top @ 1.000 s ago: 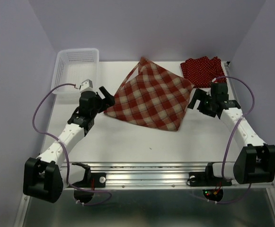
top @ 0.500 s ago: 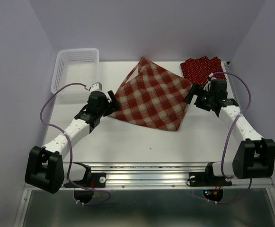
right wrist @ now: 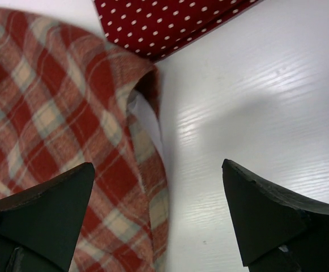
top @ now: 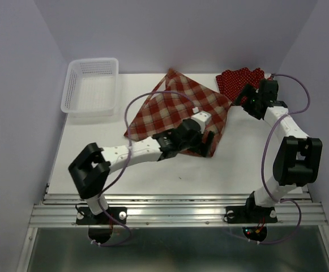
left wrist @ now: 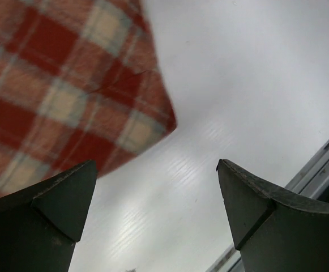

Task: Fold and stack the skirts
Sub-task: Flatten the skirt out

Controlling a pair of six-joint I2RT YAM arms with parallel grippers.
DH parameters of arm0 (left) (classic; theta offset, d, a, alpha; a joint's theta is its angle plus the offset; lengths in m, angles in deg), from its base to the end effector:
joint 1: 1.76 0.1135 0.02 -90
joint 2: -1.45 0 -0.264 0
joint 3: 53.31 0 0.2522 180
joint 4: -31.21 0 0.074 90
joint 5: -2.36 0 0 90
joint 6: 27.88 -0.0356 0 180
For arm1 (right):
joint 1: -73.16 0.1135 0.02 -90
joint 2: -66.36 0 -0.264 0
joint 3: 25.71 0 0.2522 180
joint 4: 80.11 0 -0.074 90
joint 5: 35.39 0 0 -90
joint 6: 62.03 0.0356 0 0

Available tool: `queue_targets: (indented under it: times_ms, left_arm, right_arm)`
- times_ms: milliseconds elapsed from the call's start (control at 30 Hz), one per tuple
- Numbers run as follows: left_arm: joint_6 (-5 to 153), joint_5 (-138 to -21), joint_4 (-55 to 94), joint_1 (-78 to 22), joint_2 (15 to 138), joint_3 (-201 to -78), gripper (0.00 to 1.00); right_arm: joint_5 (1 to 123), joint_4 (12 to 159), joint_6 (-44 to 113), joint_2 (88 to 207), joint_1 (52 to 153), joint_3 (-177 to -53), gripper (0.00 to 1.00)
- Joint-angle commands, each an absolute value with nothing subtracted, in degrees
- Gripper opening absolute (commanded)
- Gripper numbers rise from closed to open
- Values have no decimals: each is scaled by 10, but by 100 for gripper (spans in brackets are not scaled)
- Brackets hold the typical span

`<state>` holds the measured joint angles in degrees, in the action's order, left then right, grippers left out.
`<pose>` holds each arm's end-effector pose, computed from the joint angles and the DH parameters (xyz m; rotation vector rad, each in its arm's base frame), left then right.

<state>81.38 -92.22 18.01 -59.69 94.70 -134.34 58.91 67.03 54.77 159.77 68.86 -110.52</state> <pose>0.2044 -0.3208 0.2767 0.6451 1.9988 -0.7621 0.3663 -0.0249 0.2668 0.5813 2.2346 0.2881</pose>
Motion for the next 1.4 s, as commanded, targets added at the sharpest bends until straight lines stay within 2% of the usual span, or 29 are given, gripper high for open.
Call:
queue_targets:
  times_ms: [0, 100, 300, 533, 567, 667, 767, 867, 900, 933, 1033, 1133, 1167, 1233, 1367]
  left_arm:
    - [760, -981, 125, -654, 1069, -1473, 99]
    - [780, -1036, 61, -664, 1146, -1589, 99]
    - [778, -1079, -5, -673, 1284, -1699, 99]
    - [836, -1173, -34, -673, 1297, -1688, 97]
    - [844, -1193, -37, -673, 1292, -1684, 90]
    - [859, -1197, -27, -670, 1269, -1653, 87]
    - [861, -1143, 20, -645, 1225, -1587, 84]
    - [863, -1087, 57, -624, 1201, -1539, 72]
    - [863, -1075, 67, -618, 1191, -1539, 71]
    - [864, -1065, 76, -606, 1173, -1516, 63]
    - [867, -1036, 95, -586, 1142, -1484, 55]
    - [876, -1021, 105, -567, 1114, -1460, 35]
    - [881, -1028, 99, -563, 1108, -1456, 17]
    - [906, -1040, 90, -548, 1084, -1439, 0]
    - [920, -1051, 88, -527, 1027, -1399, 0]
  right_arm:
    - [587, 678, 557, 1597, 667, -1143, 100]
    - [593, 677, 554, 1590, 652, -1139, 100]
    - [607, 677, 540, 1584, 634, -1129, 100]
    - [637, 677, 518, 1587, 629, -1129, 100]
    - [638, 677, 518, 1588, 629, -1128, 100]
    - [654, 678, 507, 1591, 629, -1125, 100]
    - [675, 679, 496, 1601, 629, -1122, 100]
    - [681, 678, 489, 1609, 629, -1120, 100]
    - [681, 678, 487, 1611, 629, -1118, 100]
    - [682, 678, 484, 1618, 629, -1115, 100]
    - [690, 685, 475, 1632, 637, -1106, 100]
    - [689, 692, 440, 1640, 670, -1103, 100]
    - [686, 692, 426, 1643, 680, -1101, 100]
    - [673, 699, 384, 1644, 702, -1093, 100]
    - [676, 753, 347, 1647, 715, -1058, 100]
